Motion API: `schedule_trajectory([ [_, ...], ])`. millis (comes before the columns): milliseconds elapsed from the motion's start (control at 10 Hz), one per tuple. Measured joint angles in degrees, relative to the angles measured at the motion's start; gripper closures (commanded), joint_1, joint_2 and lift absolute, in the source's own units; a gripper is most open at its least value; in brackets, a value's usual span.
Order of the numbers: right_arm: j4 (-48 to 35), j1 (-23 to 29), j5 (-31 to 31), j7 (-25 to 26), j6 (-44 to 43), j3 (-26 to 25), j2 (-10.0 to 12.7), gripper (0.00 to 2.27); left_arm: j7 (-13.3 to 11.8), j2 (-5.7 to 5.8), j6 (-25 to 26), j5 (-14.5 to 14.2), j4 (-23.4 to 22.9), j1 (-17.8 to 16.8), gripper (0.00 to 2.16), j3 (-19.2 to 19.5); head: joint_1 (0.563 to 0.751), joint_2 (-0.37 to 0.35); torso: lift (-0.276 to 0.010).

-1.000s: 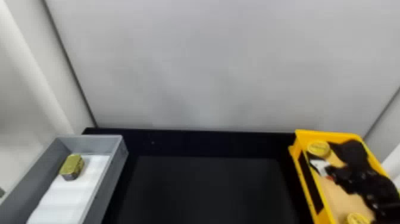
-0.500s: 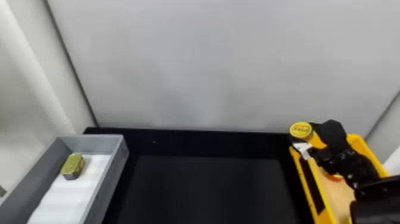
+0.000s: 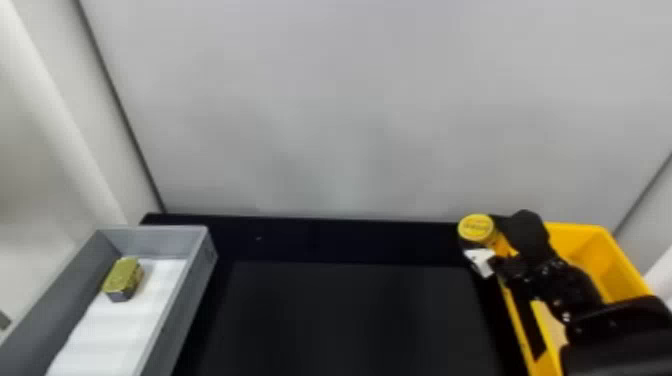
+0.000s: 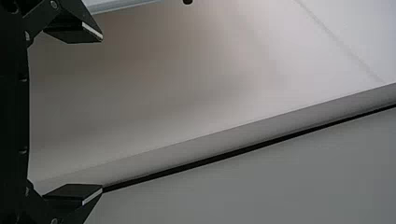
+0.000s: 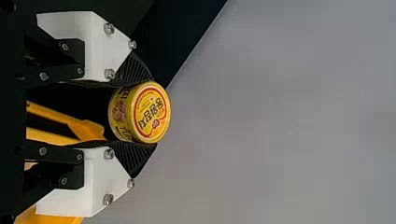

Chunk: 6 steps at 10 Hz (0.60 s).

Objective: Pick up the round yellow can and place it in the yellow rectangular box

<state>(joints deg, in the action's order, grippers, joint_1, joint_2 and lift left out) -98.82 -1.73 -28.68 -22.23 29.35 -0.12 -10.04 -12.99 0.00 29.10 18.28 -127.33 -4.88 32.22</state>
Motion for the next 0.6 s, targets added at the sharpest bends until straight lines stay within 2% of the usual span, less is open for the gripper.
schedule_trajectory([
  [600,8.9,-0.4,1.1,-0.8,0.2,5.8,1.0,0.73,0.1,0.0,-0.5,0.0,0.8,0.1,0.14,-0.9,0.629,0.012,-0.055],
])
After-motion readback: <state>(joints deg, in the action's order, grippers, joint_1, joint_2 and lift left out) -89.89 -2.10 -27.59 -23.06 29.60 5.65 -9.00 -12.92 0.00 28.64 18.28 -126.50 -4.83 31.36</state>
